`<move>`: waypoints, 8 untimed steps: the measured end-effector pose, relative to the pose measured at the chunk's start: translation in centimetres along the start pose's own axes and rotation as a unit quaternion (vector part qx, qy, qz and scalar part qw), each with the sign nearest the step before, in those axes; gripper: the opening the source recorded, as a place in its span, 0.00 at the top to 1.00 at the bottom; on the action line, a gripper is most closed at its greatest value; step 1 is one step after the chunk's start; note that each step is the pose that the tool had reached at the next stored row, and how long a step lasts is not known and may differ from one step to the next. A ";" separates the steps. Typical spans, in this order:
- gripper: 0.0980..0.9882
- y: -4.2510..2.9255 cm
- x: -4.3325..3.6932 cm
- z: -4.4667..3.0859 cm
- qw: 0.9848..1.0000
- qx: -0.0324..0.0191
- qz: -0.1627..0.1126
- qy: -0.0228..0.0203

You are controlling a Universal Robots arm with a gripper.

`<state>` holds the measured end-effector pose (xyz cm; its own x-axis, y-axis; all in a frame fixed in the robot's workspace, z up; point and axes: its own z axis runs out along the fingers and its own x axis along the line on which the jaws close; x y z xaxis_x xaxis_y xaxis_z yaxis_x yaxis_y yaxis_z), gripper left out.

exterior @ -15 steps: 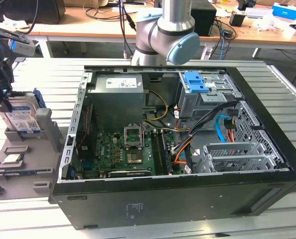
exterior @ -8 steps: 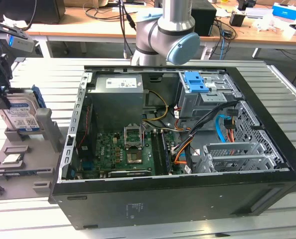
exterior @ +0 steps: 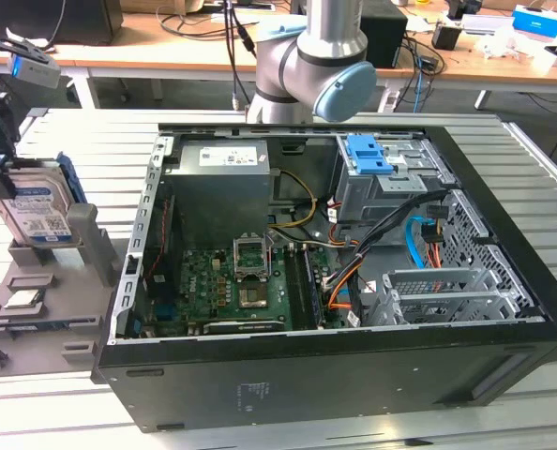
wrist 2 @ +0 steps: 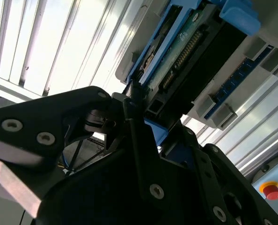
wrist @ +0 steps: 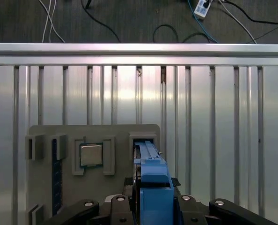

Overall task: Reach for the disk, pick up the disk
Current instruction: 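Pick up the disk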

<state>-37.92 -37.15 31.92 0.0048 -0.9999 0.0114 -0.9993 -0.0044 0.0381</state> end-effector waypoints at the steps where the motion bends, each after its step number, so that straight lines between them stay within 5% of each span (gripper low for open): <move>1: 0.70 0.00 0.00 -0.18 1.000 0.000 0.000 0.000; 8: 0.70 0.03 -0.02 -1.56 1.000 0.000 0.000 0.000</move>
<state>-37.89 -37.11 33.48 0.0048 -0.9999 0.0114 -0.9993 -0.0044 0.0381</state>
